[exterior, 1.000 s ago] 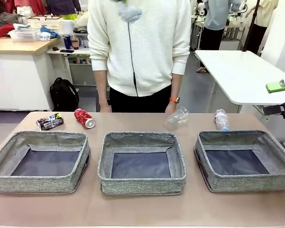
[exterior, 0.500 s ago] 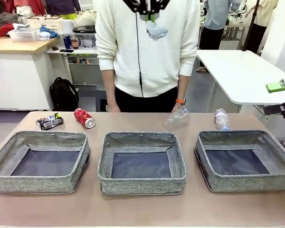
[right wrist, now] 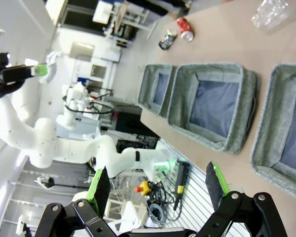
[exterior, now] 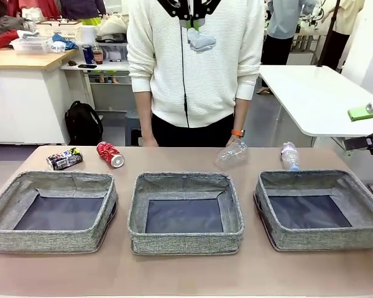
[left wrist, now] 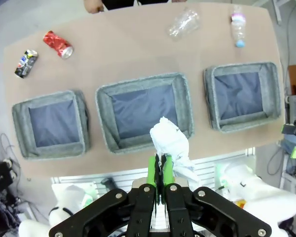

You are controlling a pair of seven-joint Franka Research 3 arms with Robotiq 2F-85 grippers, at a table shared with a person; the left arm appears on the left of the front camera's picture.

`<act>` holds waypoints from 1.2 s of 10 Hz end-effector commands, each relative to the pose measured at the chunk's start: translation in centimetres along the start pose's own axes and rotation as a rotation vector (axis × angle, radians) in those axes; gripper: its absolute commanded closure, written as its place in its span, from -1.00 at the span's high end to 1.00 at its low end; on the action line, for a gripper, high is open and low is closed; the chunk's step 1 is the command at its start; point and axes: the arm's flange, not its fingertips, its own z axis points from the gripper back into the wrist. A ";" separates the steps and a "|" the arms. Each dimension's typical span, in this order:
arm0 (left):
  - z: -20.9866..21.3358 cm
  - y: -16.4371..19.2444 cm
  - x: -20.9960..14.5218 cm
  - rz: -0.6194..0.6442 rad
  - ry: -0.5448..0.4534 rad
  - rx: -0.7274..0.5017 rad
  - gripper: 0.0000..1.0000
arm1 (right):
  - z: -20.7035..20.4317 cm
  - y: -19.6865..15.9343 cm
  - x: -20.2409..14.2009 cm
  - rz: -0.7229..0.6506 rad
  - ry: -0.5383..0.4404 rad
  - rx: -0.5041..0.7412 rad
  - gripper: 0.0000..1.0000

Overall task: Sort the waste into the appropriate baskets.
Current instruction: Pick up the waste item pointed out by the person, then place the picked waste into the Fabric basket indicated by the person.

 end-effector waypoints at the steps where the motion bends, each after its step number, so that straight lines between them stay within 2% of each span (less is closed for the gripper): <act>1: 0.2 -0.2 -0.1 -0.004 0.000 -0.019 -0.93 | 0.0 0.1 0.3 0.030 -0.010 0.023 1.00; 12: 0.2 -0.2 -0.1 -0.004 0.000 -0.019 -0.93 | 0.0 0.1 0.3 0.030 -0.010 0.023 1.00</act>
